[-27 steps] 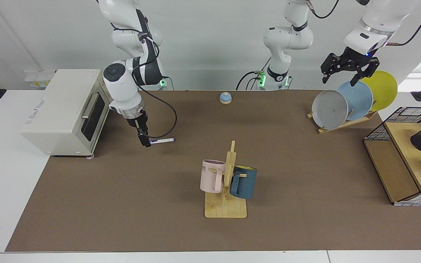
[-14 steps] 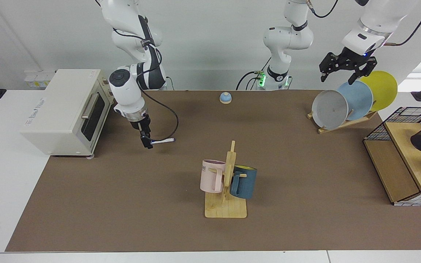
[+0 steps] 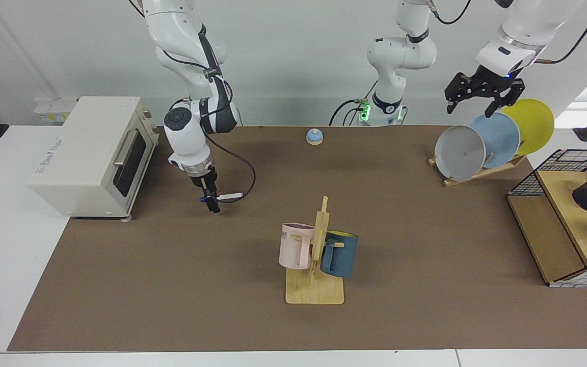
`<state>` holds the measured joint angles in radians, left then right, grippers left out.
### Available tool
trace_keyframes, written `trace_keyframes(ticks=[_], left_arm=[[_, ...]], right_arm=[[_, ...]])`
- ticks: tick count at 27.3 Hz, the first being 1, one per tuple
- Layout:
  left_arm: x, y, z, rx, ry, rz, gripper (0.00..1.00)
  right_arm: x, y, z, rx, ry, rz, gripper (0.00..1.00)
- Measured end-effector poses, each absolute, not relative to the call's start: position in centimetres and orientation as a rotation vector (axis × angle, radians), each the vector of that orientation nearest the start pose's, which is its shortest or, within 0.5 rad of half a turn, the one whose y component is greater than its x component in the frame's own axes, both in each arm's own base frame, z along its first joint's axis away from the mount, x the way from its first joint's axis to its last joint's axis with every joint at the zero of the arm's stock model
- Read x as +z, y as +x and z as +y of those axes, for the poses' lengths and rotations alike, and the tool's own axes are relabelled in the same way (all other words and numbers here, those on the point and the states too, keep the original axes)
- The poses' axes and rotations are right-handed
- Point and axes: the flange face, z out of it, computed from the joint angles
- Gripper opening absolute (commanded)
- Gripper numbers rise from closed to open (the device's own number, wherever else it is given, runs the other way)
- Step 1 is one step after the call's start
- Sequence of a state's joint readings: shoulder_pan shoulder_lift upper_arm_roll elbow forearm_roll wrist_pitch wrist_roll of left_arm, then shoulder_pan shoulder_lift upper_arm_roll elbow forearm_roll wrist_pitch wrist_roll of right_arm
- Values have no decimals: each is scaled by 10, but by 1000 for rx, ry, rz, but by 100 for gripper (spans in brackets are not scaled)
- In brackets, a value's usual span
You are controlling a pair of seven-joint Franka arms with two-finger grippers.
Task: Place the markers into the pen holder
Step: 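Close the right gripper around the white marker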
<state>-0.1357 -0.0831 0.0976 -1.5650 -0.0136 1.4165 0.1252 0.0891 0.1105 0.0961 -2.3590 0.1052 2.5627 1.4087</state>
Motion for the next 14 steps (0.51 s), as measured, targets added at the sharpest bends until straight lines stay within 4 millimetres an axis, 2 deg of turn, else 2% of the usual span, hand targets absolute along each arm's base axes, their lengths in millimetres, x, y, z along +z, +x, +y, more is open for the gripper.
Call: trace_keyframes(ticks=[9,14], left_arm=[[658,512,-19,103,-3153,263,100],[658,512,-20,103,-3153,264,100]], right_arm=[[286,508,92,-16,-2398,1849,96],[284,506,90,-14,-2396,1855,77]])
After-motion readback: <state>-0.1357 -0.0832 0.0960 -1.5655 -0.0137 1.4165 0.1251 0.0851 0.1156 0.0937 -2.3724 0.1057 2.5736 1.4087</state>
